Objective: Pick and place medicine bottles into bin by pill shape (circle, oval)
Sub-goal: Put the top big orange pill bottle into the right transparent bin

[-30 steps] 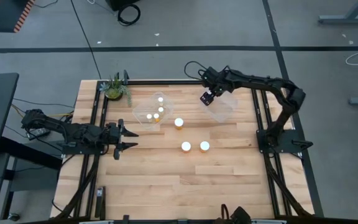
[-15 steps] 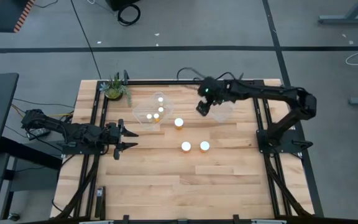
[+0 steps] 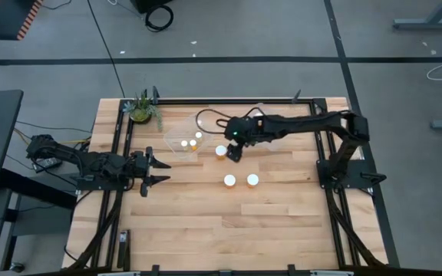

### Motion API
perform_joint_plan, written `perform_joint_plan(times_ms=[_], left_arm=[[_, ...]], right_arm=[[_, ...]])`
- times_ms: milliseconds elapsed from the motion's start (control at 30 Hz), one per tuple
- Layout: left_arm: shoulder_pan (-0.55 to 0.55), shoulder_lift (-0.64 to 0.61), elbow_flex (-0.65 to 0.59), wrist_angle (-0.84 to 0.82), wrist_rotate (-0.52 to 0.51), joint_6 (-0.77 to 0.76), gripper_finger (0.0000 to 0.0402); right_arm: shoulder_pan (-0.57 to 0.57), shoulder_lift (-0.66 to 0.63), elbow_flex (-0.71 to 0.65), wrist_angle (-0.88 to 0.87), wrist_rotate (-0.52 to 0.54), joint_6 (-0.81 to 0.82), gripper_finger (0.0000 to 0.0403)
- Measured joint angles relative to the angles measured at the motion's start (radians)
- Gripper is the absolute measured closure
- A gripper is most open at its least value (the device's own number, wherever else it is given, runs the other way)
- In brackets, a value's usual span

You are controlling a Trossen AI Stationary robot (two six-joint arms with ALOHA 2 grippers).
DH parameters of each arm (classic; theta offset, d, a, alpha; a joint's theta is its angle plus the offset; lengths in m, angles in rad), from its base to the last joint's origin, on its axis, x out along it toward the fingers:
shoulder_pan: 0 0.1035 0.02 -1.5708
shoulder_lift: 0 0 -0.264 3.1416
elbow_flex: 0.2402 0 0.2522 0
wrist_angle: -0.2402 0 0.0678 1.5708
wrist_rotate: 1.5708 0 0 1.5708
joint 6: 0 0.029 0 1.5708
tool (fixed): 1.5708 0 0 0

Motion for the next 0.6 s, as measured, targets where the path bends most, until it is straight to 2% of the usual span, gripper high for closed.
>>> perform_joint_plan(times_ms=[300,600], left_arm=[[0.000,0.000,0.000,0.000,0.000,0.000,0.0202],[0.000,0.000,0.000,-0.001,0.000,-0.004,0.0206]], right_arm=[[0.034,0.157,0.207,-0.055,-0.015,-0.069,0.0109],[0.033,0.262,0.288,-0.087,-0.017,-0.105,0.0108]])
